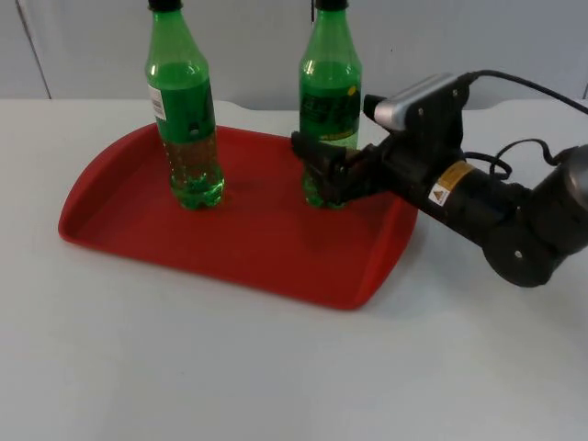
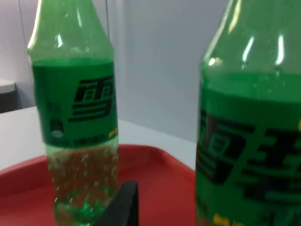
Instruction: Place the bottle upright on the tray.
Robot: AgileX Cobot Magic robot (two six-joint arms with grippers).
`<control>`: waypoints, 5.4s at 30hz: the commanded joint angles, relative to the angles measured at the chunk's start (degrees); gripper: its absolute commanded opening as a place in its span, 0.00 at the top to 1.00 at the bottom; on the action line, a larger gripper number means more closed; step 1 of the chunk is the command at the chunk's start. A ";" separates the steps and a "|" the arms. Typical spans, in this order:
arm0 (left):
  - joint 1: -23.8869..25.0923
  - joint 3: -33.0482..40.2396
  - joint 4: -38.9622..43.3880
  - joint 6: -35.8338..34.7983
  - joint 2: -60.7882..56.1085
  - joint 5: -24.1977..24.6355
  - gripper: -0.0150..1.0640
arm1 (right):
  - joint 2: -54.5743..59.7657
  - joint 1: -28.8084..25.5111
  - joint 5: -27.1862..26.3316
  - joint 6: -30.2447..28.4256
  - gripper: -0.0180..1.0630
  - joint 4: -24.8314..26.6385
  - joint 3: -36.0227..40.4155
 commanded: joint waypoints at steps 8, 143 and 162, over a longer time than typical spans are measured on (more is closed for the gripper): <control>-0.06 0.23 -0.41 0.06 -0.28 -0.11 0.01 | -7.37 0.16 -0.93 -2.71 0.01 0.59 12.58; -0.06 0.23 -0.31 0.06 -0.28 -0.11 0.01 | -141.94 11.71 125.39 -9.29 0.01 21.77 40.35; -0.06 0.23 -0.31 0.06 -0.28 -0.11 0.01 | -141.94 11.58 130.88 -5.42 0.01 17.59 42.88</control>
